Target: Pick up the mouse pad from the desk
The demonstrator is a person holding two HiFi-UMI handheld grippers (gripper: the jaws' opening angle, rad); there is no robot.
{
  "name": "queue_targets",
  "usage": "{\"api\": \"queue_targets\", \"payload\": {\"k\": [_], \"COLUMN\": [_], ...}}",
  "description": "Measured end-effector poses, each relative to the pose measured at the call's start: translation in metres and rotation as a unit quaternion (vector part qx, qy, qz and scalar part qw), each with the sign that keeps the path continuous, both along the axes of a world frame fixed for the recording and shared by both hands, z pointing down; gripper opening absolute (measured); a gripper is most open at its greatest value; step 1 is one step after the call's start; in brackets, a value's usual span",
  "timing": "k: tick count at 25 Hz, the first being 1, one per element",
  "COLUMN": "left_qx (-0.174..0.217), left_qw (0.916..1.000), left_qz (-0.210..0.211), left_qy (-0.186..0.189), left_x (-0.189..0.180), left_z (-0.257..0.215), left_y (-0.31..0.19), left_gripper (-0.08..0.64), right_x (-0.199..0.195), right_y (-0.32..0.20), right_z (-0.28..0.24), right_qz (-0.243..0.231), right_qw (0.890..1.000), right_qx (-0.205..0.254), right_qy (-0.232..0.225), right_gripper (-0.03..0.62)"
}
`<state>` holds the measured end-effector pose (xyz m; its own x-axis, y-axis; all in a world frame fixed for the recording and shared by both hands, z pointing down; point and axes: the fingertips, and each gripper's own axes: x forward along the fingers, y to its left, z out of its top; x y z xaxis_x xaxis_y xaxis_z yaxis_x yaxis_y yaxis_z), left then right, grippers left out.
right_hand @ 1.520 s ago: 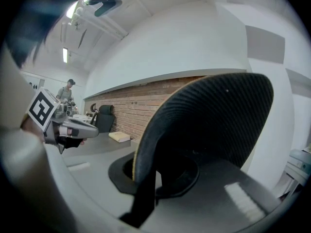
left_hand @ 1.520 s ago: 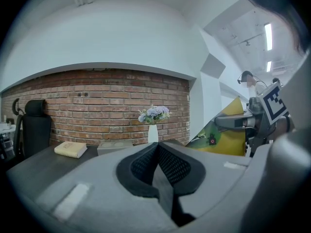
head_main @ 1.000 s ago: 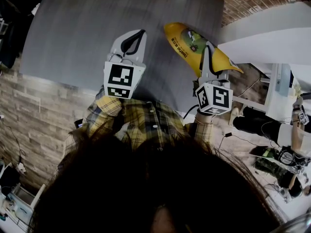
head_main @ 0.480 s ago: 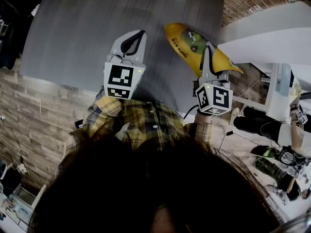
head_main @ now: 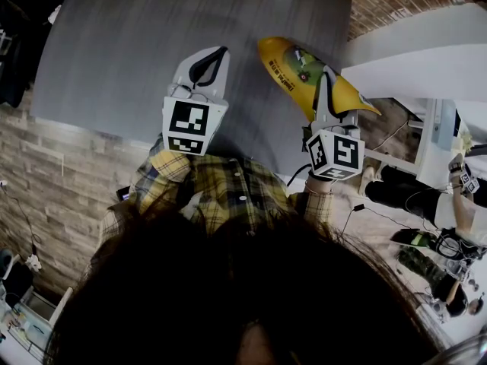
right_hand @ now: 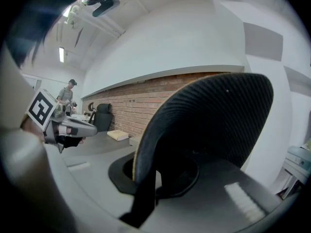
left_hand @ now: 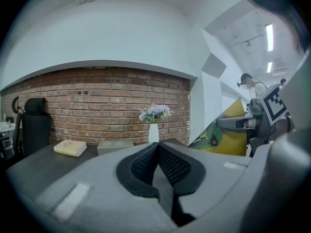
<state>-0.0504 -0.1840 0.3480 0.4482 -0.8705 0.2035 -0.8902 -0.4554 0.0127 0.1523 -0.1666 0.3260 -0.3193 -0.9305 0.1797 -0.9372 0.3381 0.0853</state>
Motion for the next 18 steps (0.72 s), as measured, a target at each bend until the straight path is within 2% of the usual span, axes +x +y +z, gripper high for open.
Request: {"api": "queue_targets", "payload": {"k": [18], "left_qx": [-0.005], "left_qw": [1.0], "left_qz": [-0.001], "left_qy": [0.002], "left_x": [-0.0013], "left_z": [0.0026], "left_y": [-0.0001], "left_gripper": [0.0], "right_x": [-0.0007], "right_y": [0.0001], "right_z": [0.003], "right_qz": [-0.002], "right_qw": [1.0], "right_qx": [-0.007], "right_qy": [0.004], "right_gripper": [0.013]}}
